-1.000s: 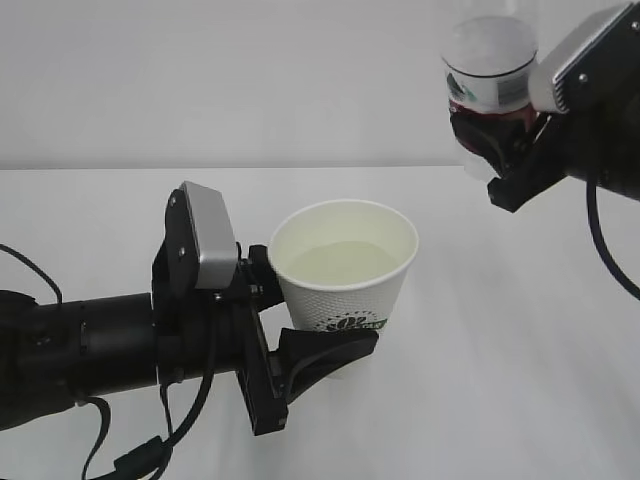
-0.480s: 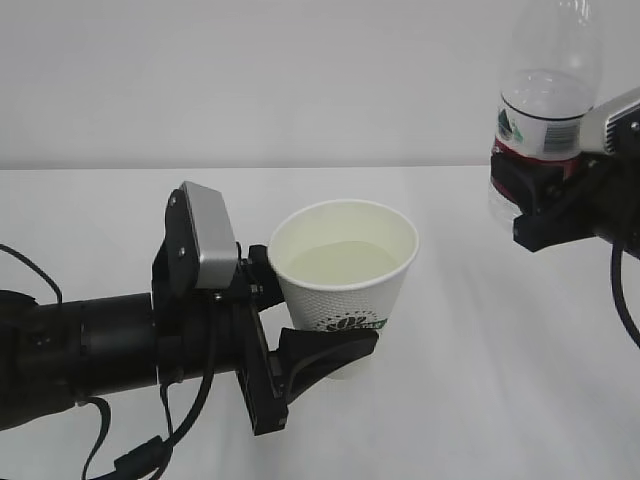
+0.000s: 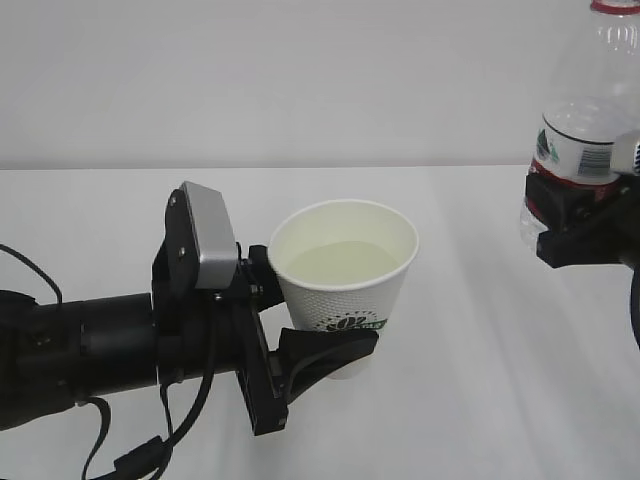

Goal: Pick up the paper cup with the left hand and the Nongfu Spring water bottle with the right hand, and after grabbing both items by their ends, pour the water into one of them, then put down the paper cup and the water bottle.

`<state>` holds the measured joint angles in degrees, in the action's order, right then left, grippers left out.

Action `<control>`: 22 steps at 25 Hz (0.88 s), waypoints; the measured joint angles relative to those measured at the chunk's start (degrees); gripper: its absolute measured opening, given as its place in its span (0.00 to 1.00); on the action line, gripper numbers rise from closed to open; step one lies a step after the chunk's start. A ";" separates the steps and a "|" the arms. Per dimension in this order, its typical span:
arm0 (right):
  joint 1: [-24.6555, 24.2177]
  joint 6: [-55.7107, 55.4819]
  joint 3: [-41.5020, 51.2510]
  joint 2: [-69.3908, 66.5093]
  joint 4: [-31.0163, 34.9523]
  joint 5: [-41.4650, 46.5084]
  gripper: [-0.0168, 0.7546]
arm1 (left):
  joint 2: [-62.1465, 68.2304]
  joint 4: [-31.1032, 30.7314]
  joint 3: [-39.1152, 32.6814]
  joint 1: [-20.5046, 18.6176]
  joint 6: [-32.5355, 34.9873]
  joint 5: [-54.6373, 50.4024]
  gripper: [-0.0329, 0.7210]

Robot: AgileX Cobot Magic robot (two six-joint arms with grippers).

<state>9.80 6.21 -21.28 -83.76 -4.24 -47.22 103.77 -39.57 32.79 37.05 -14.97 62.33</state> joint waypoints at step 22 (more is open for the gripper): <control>0.00 -0.52 4.86 0.23 6.37 -6.05 0.60 | 0.00 0.11 0.00 0.00 0.00 0.00 0.72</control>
<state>9.80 5.70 -16.43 -83.53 2.13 -53.27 103.77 -39.45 32.79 37.05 -14.97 62.33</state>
